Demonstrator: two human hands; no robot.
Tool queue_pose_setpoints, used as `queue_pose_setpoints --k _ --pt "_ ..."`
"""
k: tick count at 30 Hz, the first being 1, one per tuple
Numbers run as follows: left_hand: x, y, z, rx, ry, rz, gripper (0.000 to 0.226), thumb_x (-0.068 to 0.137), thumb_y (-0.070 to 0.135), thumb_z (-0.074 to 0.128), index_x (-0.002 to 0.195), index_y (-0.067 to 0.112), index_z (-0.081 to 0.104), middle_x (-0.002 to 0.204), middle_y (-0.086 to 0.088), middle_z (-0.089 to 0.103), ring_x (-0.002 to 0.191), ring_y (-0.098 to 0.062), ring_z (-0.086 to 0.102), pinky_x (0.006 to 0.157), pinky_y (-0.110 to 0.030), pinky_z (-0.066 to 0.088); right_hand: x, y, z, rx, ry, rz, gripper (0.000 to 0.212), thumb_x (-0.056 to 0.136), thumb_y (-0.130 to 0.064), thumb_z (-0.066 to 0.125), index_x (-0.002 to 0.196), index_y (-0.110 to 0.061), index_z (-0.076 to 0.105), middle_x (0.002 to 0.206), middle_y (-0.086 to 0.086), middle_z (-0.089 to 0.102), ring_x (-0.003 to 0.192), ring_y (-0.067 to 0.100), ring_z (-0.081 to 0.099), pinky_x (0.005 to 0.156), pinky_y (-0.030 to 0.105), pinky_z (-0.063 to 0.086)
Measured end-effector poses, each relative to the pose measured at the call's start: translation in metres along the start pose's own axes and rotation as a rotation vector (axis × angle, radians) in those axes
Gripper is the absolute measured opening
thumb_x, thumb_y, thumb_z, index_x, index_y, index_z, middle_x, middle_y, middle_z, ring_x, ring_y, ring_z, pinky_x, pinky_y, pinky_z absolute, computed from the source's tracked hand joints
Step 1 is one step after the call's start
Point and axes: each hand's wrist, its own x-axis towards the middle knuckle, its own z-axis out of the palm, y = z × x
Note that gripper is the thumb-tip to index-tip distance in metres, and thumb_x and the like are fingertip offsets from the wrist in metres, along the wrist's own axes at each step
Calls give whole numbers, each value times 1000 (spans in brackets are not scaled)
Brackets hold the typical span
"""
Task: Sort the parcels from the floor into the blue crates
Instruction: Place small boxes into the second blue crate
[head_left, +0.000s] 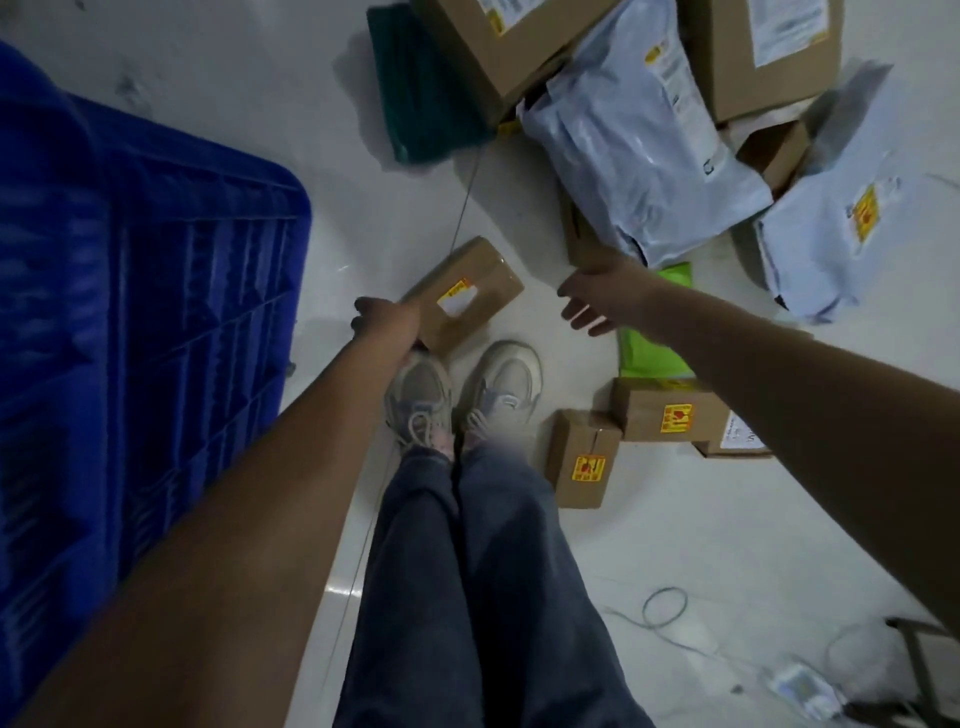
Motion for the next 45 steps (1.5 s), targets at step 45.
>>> queue_pose_setpoints --k 45 --pt "-207 20 -103 -670 -391 460 8 91 16 58 89 14 66 70 4 75 65 -6 71 56 -19 55 -182 -29 9 584 -119 -365 102 45 -46 88 128 -5 48 116 21 66 97 31 68 75 38 58"
